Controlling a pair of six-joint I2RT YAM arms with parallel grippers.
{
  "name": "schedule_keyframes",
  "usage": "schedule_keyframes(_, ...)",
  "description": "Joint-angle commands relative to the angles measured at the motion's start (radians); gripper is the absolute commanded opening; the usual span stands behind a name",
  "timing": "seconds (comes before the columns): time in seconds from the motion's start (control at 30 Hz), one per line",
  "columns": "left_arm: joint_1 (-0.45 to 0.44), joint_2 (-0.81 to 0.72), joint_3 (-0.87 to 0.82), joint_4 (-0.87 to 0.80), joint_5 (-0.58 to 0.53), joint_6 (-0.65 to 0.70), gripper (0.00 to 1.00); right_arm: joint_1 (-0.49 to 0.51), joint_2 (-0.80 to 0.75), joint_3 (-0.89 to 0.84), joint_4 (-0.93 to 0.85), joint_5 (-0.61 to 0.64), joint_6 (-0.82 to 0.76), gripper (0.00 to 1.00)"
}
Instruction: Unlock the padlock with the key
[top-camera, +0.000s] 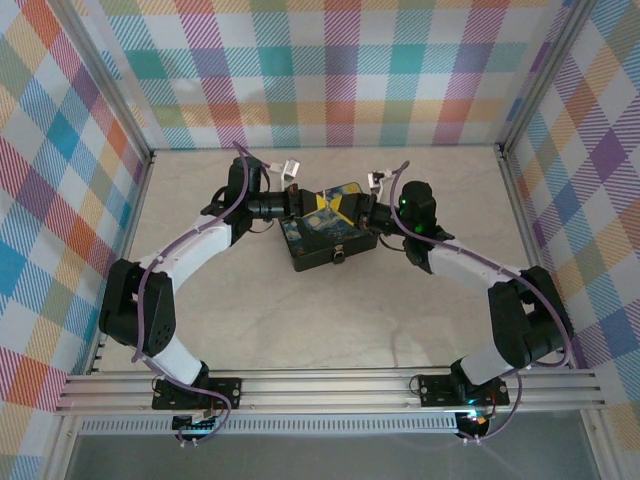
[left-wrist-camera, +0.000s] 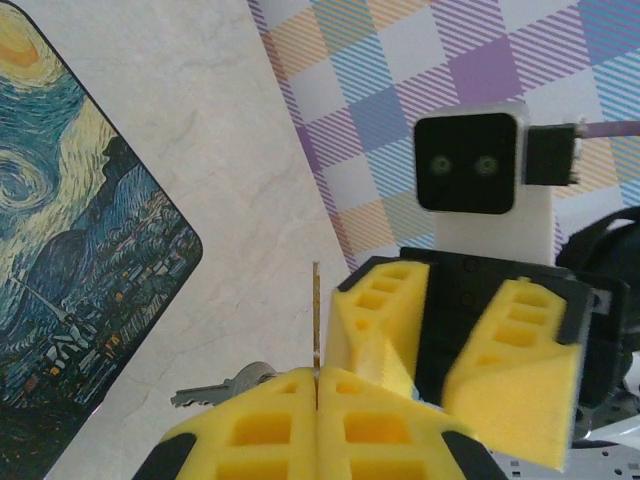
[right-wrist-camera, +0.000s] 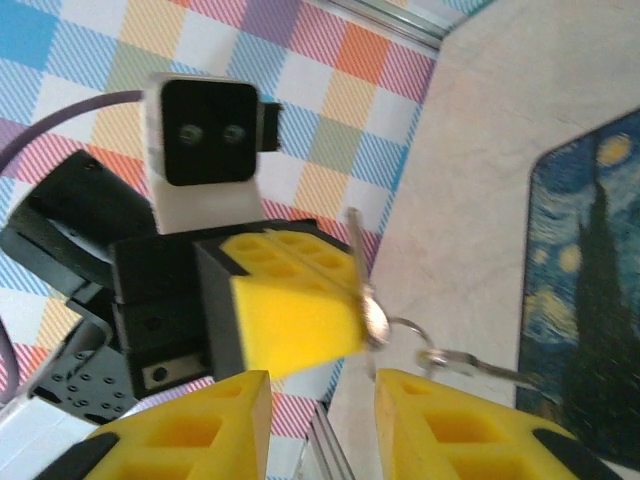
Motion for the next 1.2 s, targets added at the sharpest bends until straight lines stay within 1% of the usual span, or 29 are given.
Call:
schedule_keyframes(0.0,0.005,-0.038,-0.012,0.05,0.006,-0.02,0.0,0.008,0.028,0.011,0.136,0.052,0.051,0.3)
schedule_keyframes(0.13,0.005,-0.047,-0.016,0.061,0.009,-0.028,0.0,0.009,0.049,0.011,0.153,0.055,0.065,0.29)
schedule_keyframes(0.3,0.005,-0.058,-0.019,0.058,0.013,-0.026,0.0,0.008,0.038,0.001,0.111,0.076,0.033,0.29)
schedule_keyframes(0.6,0.005,-0.058,-0.018,0.068,0.016,-0.033,0.0,0.019,0.062,0.017,0.154,0.01,0.047,0.23)
schedule_keyframes(0.83,0.005,-0.061,-0.018,0.072,0.018,-0.037,0.0,0.032,0.084,0.029,0.188,-0.015,0.068,0.21)
schedule_keyframes(1.0,0.005,-0.064,-0.022,0.081,0.027,-0.041,0.0,0.041,0.098,0.032,0.22,-0.026,0.083,0.17)
schedule_keyframes(1.17,0.004,-0.064,-0.033,0.128,0.053,-0.067,0.0,0.043,0.127,0.023,0.335,-0.025,0.141,0.09)
